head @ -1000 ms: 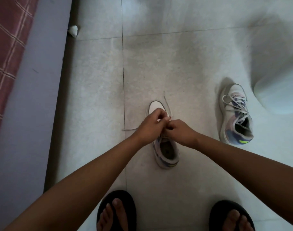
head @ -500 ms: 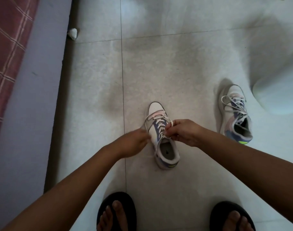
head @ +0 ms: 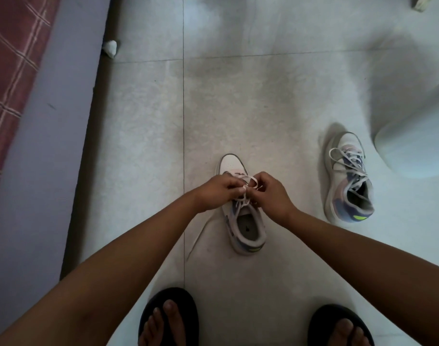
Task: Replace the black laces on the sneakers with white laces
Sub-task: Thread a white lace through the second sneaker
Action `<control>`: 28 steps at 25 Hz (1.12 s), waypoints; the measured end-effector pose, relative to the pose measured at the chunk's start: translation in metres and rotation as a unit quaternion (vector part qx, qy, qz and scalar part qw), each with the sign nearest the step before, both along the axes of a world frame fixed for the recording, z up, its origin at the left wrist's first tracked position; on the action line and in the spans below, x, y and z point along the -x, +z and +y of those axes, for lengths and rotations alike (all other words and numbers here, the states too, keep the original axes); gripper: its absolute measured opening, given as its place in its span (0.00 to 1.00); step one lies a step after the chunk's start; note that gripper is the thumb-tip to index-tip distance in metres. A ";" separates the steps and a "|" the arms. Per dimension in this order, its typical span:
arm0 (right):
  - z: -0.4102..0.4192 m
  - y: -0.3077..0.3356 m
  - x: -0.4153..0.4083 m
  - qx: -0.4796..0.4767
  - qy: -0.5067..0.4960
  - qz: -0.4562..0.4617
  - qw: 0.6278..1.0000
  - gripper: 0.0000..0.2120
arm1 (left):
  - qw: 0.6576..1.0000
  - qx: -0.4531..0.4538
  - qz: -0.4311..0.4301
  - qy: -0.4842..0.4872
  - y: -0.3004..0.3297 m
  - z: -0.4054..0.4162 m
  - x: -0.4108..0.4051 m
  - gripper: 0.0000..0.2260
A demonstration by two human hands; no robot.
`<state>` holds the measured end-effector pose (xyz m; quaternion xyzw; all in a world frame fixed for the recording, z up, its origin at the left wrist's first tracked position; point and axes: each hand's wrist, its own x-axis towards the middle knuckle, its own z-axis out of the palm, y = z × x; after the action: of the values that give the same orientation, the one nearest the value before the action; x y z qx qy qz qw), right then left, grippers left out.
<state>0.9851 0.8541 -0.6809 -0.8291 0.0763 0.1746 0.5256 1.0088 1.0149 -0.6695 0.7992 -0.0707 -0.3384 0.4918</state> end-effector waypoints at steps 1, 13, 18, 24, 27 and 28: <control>-0.003 0.000 -0.001 -0.056 -0.024 0.050 0.997 0.07 | 0.999 -0.021 -0.023 0.012 0.000 0.000 0.000 0.08; -0.044 0.004 0.024 -0.055 0.072 0.180 0.980 0.10 | 0.946 -0.258 -0.180 0.072 -0.018 0.033 0.003 0.05; -0.051 0.011 0.029 -0.033 0.081 0.176 0.980 0.12 | 0.881 -0.396 -0.256 -0.038 -0.028 0.040 0.007 0.06; -0.050 0.017 0.027 -0.062 0.059 0.213 0.973 0.10 | 0.946 -0.252 -0.125 0.162 -0.018 0.021 -0.011 0.06; -0.053 0.018 0.031 -0.039 0.092 0.212 0.972 0.11 | 0.907 -0.385 -0.167 0.027 -0.025 0.039 -0.011 0.07; -0.055 0.018 0.032 -0.036 0.098 0.213 0.971 0.11 | 0.898 -0.405 -0.170 -0.006 -0.028 0.045 -0.008 0.08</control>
<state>0.9528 0.7986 -0.6629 -0.7568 0.0982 0.4005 0.5071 1.0166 1.0599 -0.6979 0.9743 -0.0149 -0.1996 0.1037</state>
